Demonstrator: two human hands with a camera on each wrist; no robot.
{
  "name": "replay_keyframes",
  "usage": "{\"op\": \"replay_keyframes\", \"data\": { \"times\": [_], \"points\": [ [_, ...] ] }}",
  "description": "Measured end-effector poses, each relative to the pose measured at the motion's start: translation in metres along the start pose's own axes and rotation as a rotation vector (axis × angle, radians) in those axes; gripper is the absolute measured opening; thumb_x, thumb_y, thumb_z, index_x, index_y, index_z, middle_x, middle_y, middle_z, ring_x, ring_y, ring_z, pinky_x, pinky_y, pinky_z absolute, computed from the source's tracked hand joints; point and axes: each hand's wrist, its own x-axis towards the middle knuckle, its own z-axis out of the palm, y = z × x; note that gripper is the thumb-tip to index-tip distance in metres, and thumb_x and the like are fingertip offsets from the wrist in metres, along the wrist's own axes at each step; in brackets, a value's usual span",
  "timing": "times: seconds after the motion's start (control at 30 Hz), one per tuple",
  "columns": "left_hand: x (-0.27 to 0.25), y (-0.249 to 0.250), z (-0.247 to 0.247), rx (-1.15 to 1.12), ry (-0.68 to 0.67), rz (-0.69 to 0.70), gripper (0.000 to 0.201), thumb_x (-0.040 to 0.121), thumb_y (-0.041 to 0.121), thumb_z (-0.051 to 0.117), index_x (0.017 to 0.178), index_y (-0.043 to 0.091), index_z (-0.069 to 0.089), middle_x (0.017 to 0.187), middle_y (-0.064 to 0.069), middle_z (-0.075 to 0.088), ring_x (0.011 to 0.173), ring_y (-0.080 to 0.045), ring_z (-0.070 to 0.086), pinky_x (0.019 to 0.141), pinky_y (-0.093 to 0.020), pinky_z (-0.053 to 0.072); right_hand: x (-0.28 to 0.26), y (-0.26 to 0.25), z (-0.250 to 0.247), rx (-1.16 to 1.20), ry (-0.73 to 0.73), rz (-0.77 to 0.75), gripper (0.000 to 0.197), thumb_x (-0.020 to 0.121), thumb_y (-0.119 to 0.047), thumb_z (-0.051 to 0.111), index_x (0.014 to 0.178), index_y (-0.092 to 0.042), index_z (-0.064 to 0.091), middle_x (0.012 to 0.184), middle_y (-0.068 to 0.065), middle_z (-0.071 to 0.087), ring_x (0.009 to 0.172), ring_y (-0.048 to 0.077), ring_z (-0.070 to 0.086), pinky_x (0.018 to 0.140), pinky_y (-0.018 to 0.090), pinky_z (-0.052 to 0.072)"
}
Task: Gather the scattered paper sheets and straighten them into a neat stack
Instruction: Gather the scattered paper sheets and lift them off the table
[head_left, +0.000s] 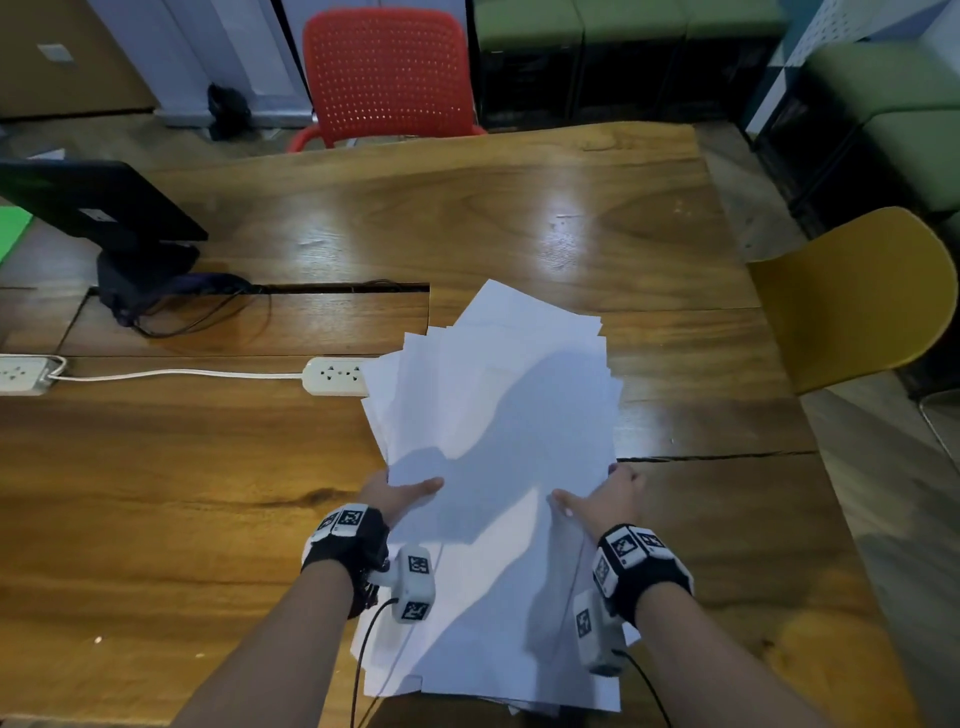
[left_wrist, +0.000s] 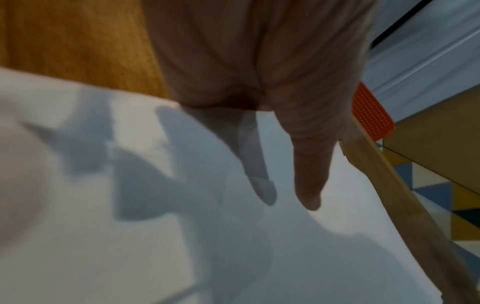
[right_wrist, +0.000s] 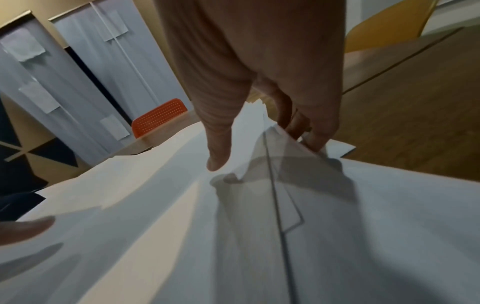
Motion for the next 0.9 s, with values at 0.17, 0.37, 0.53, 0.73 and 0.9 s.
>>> {"op": "replay_keyframes", "data": {
  "times": [0.17, 0.37, 0.53, 0.73, 0.9],
  "points": [
    [-0.009, 0.022, 0.013, -0.023, -0.05, -0.011, 0.098, 0.036, 0.056, 0.089, 0.122, 0.017, 0.061, 0.117, -0.007, 0.069, 0.101, -0.03, 0.066, 0.089, -0.046, 0.055, 0.0, 0.01, -0.001, 0.112, -0.011, -0.01, 0.091, 0.06, -0.027, 0.088, 0.131, -0.002, 0.038, 0.133, 0.012, 0.042, 0.112, 0.028, 0.053, 0.093, 0.036, 0.045],
    [-0.026, 0.049, 0.029, 0.085, -0.039, 0.01, 0.048, 0.073, 0.019, 0.079, 0.116, 0.007, 0.062, 0.113, -0.007, 0.068, 0.097, -0.027, 0.065, 0.087, -0.034, 0.053, 0.025, 0.031, 0.005, 0.293, -0.048, 0.017, 0.08, 0.043, -0.033, 0.085, 0.115, -0.02, 0.052, 0.105, -0.001, 0.068, 0.096, 0.022, 0.067, 0.089, 0.043, 0.055],
    [-0.032, 0.06, 0.038, 0.172, -0.018, 0.036, 0.043, 0.065, 0.017, 0.078, 0.106, 0.009, 0.067, 0.102, -0.006, 0.071, 0.088, -0.024, 0.068, 0.075, -0.029, 0.057, 0.032, 0.026, -0.01, 0.272, -0.107, 0.015, 0.039, 0.048, -0.032, 0.081, 0.081, -0.019, 0.065, 0.097, 0.007, 0.07, 0.087, 0.026, 0.069, 0.082, 0.042, 0.057],
    [-0.035, 0.071, 0.038, -0.033, -0.096, 0.062, 0.056, 0.054, 0.023, 0.075, 0.107, 0.007, 0.065, 0.102, -0.01, 0.073, 0.092, -0.029, 0.069, 0.09, -0.044, 0.055, 0.016, 0.007, -0.024, 0.405, -0.221, -0.004, 0.045, 0.067, -0.005, 0.075, 0.108, -0.013, 0.059, 0.102, 0.008, 0.071, 0.092, 0.025, 0.068, 0.089, 0.043, 0.055],
    [-0.036, 0.067, 0.039, -0.034, -0.103, 0.085, 0.053, 0.068, 0.017, 0.072, 0.118, 0.005, 0.059, 0.108, -0.009, 0.069, 0.093, -0.026, 0.067, 0.077, -0.032, 0.056, 0.016, 0.001, -0.015, 0.287, -0.025, 0.089, 0.077, 0.064, -0.015, 0.084, 0.126, -0.003, 0.041, 0.122, 0.018, 0.056, 0.111, 0.035, 0.058, 0.094, 0.041, 0.05]
  ]
}}
